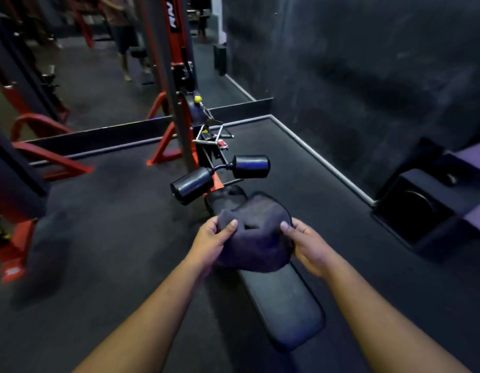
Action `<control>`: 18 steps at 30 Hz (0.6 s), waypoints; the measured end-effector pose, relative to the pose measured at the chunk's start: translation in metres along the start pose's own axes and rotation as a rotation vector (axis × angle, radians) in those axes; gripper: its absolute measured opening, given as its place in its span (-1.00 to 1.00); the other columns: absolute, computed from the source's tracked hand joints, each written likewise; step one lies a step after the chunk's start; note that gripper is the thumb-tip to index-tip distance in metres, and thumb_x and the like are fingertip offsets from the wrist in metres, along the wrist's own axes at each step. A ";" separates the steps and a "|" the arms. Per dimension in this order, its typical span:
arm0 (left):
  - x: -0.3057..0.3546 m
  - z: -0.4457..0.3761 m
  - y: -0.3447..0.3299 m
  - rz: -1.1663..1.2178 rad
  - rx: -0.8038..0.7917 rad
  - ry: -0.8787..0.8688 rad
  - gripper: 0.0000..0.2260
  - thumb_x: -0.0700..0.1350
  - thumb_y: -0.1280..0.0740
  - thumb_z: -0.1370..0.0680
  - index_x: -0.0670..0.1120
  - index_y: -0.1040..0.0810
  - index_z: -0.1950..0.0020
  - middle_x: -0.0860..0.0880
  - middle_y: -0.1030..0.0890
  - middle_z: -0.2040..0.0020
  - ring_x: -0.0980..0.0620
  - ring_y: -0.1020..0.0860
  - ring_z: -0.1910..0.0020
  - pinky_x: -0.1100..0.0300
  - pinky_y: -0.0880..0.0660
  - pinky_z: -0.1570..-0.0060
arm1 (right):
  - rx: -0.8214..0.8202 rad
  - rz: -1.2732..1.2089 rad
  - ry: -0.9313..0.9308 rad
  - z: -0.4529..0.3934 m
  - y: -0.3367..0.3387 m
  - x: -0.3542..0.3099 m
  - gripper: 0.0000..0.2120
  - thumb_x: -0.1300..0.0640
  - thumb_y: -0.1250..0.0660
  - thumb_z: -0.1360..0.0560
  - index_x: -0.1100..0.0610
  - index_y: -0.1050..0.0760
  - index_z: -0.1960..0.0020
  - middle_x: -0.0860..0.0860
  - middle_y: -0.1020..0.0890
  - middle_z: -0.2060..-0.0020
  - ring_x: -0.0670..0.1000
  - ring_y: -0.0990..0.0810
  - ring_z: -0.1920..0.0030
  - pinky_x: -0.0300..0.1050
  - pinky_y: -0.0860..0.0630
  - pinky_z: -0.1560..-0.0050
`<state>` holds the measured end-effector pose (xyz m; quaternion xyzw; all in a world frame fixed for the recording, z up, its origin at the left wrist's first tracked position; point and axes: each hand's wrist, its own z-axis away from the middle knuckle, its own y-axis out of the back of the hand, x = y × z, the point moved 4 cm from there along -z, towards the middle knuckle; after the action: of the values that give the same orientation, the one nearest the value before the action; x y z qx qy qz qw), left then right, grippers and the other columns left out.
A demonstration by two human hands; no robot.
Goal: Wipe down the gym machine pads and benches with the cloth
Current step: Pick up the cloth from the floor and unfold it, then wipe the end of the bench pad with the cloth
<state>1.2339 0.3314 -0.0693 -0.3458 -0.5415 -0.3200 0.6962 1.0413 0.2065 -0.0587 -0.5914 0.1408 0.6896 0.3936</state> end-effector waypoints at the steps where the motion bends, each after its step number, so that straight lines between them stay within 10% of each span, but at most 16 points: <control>1: 0.003 -0.006 0.008 -0.087 -0.030 -0.030 -0.83 -0.12 -0.47 -0.57 -0.10 -0.62 -0.14 -0.04 -0.74 -0.04 0.05 -0.68 -0.01 0.17 -0.57 -0.02 | 0.105 0.001 0.024 -0.006 -0.001 0.004 -0.77 0.12 -0.43 -0.55 0.20 -0.56 -0.16 0.10 -0.73 0.02 0.05 -0.67 0.01 -0.17 -0.61 0.11; 5: 0.019 -0.021 0.038 -0.298 0.042 -0.155 -0.79 -0.04 -0.60 -0.45 -0.06 -0.64 0.03 0.00 -0.72 0.11 0.09 -0.67 0.12 0.03 -0.63 0.05 | 0.463 0.075 0.147 -0.011 -0.007 0.020 -0.81 0.26 -0.51 -0.49 0.20 -0.62 -0.09 0.12 -0.74 0.01 0.06 -0.67 -0.03 -0.02 -0.58 -0.07; 9: 0.010 -0.036 0.051 -0.440 0.088 -0.253 -0.53 0.26 -0.56 -0.26 -0.12 -0.63 0.17 -0.01 -0.60 -0.10 -0.01 -0.60 -0.07 0.05 -0.56 -0.05 | 0.760 0.263 0.257 0.017 -0.009 0.035 -0.58 0.00 -0.63 -0.33 0.07 -0.61 -0.12 -0.02 -0.60 -0.18 -0.04 -0.60 -0.17 -0.14 -0.51 -0.22; 12: -0.003 -0.036 0.034 -0.310 -0.109 -0.193 -0.72 0.01 -0.63 -0.38 0.01 -0.61 0.04 0.07 -0.66 -0.07 0.10 -0.62 -0.05 0.06 -0.54 -0.10 | 0.815 0.298 0.288 0.028 -0.001 0.039 -0.65 0.14 -0.60 -0.43 0.00 -0.58 -0.16 -0.08 -0.59 -0.23 -0.14 -0.55 -0.24 -0.18 -0.44 -0.30; 15: -0.019 -0.041 0.017 -0.305 -0.232 -0.133 -0.59 -0.25 -0.61 -0.41 0.01 -0.43 -0.02 -0.05 -0.54 0.15 0.13 -0.48 0.19 0.11 -0.48 0.11 | 0.913 0.353 0.295 0.038 0.013 0.035 -0.77 0.15 -0.54 -0.49 0.23 -0.51 0.06 -0.09 -0.61 0.20 -0.20 -0.52 0.20 -0.10 -0.49 0.11; 18: -0.044 -0.047 -0.006 -0.324 -0.305 -0.033 -0.49 -0.24 -0.57 -0.46 0.09 -0.40 -0.24 -0.10 -0.60 0.08 0.07 -0.54 0.11 0.14 -0.53 -0.02 | 1.028 0.478 0.215 0.042 0.033 0.042 -0.67 0.04 -0.55 -0.48 0.14 -0.43 0.00 -0.07 -0.57 0.18 -0.11 -0.52 0.18 -0.12 -0.47 0.08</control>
<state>1.2444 0.2924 -0.1190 -0.3608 -0.5464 -0.5002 0.5666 0.9886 0.2287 -0.0954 -0.3429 0.6267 0.5383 0.4471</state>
